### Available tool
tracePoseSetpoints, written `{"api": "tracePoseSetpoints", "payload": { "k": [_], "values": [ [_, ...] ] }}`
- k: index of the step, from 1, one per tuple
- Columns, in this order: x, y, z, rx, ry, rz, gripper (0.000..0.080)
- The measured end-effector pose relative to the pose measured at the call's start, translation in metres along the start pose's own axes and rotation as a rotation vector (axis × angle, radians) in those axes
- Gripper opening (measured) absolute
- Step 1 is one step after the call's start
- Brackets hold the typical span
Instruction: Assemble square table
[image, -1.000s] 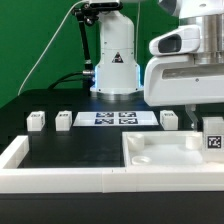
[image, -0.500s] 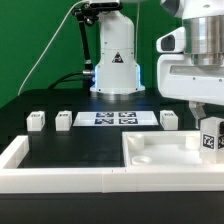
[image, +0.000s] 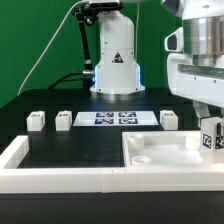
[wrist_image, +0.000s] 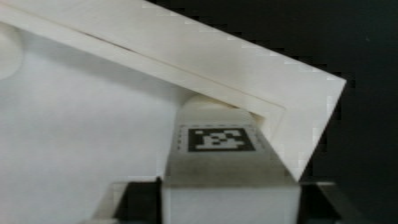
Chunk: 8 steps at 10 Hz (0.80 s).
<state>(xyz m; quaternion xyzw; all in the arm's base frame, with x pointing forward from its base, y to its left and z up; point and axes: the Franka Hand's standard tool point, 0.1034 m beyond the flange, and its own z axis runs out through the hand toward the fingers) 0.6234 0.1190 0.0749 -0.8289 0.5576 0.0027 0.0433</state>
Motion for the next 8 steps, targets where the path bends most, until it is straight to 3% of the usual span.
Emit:
{"api": "tracePoseSetpoints", "payload": {
  "k": [1, 2, 3, 4, 8],
  "values": [
    [-0.0002, 0.0001, 0.0002, 0.0, 0.0, -0.04, 0.0484],
    [-0.0005, 0.0, 0.0002, 0.0, 0.0, -0.049, 0.0484],
    [-0.0002, -0.0001, -0.0001, -0.001, 0.002, -0.149, 0.0593],
    [-0.0008, -0.0003, -0.0001, -0.001, 0.001, -0.325, 0.0637],
    [0.0014, 0.0005, 0.0001, -0.001, 0.001, -0.782, 0.0649]
  ]
}}
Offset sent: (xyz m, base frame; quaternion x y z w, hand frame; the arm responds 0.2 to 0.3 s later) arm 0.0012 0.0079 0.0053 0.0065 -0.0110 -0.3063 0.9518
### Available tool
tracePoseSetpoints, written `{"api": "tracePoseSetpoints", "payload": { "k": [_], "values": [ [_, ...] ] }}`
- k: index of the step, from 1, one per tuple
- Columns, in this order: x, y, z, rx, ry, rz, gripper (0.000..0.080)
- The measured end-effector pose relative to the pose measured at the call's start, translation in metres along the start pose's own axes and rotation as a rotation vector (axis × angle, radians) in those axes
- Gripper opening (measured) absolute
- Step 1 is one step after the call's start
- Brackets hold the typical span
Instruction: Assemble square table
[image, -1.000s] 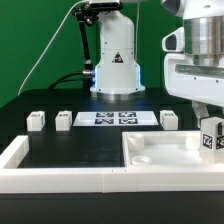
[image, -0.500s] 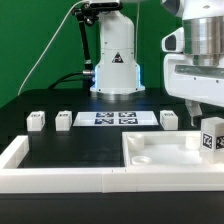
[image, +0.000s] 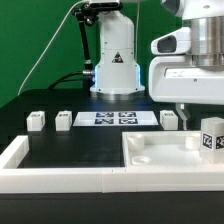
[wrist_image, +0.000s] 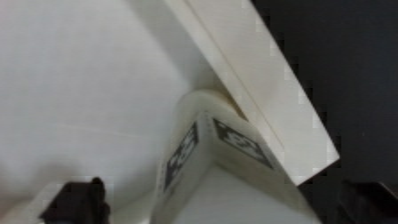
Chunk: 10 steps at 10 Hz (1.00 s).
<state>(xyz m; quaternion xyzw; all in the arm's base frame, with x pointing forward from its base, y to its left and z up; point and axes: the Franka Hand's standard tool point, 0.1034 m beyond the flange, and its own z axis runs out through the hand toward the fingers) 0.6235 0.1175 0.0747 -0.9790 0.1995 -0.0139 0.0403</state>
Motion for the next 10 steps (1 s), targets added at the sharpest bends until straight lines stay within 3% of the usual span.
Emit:
{"api": "tracePoseSetpoints", "payload": {
  "k": [2, 5, 8, 10],
  "values": [
    [-0.0006, 0.002, 0.0004, -0.011, -0.006, -0.217, 0.0649],
    [-0.0006, -0.0013, -0.0015, -0.058, 0.01, -0.53, 0.0649],
    [0.0005, -0.0008, -0.0012, -0.055, 0.026, -0.603, 0.064],
    [0.0003, -0.0008, -0.0008, -0.055, 0.026, -0.601, 0.0297]
  ]
}}
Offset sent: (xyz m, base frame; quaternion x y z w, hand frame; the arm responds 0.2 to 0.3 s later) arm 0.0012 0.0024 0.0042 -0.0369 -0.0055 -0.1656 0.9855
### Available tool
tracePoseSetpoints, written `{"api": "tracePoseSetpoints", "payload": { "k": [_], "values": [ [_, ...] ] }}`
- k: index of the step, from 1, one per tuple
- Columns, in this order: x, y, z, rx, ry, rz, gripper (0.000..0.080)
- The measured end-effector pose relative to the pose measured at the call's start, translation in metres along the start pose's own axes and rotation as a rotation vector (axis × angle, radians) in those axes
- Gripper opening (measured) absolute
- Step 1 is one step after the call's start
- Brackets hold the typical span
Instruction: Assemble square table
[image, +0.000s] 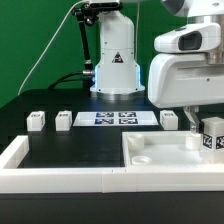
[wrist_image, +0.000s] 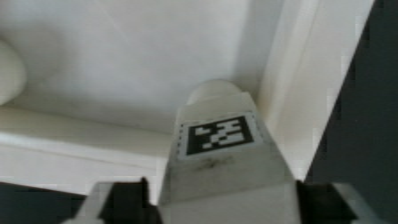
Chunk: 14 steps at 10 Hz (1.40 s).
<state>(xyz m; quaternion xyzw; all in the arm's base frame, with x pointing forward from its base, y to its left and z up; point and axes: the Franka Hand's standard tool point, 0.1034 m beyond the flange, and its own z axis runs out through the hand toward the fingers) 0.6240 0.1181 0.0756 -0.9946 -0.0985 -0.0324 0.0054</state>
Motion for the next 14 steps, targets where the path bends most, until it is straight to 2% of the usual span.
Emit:
{"api": "tracePoseSetpoints", "payload": {
  "k": [3, 8, 10, 14],
  "values": [
    [-0.0002, 0.0, 0.0003, 0.0, 0.0, 0.055, 0.0289],
    [0.0, -0.0025, 0.001, 0.0, 0.01, 0.785, 0.0289],
    [-0.0002, -0.0022, 0.001, 0.0, 0.011, 0.947, 0.029],
    [-0.0005, -0.0003, 0.0007, 0.026, -0.017, 1.329, 0.029]
  ]
}}
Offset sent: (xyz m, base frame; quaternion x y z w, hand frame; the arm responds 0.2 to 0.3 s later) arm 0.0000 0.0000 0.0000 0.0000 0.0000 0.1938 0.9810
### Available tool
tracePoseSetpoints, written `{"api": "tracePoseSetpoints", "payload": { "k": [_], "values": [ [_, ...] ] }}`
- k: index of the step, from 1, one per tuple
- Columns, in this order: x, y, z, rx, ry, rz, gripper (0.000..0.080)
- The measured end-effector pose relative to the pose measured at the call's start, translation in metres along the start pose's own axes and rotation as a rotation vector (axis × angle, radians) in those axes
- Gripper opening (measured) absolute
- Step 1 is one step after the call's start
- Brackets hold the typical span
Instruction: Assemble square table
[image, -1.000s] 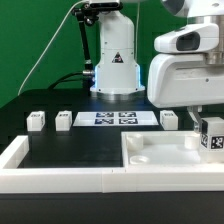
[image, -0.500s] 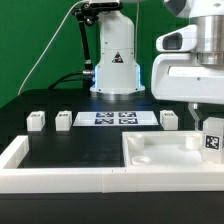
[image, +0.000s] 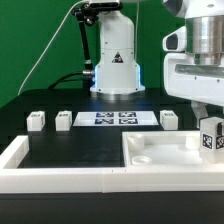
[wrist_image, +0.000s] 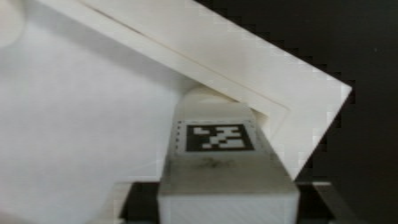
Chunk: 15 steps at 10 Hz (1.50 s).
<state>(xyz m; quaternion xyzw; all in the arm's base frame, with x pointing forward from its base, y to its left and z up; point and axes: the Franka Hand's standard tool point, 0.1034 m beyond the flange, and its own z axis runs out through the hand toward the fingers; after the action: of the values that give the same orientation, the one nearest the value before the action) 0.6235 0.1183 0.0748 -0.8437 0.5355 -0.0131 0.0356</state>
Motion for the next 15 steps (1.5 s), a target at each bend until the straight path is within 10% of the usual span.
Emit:
{"api": "tracePoseSetpoints", "payload": {
  "k": [2, 4, 6, 15],
  "values": [
    [-0.0003, 0.0001, 0.0001, 0.0, 0.0, 0.02, 0.029],
    [0.0, 0.0003, 0.0002, 0.0, 0.0, -0.094, 0.0569],
    [-0.0015, -0.0003, 0.0003, 0.001, 0.0, -0.334, 0.0632],
    [0.0021, -0.0017, -0.0019, 0.001, 0.001, -1.209, 0.0649]
  ]
}}
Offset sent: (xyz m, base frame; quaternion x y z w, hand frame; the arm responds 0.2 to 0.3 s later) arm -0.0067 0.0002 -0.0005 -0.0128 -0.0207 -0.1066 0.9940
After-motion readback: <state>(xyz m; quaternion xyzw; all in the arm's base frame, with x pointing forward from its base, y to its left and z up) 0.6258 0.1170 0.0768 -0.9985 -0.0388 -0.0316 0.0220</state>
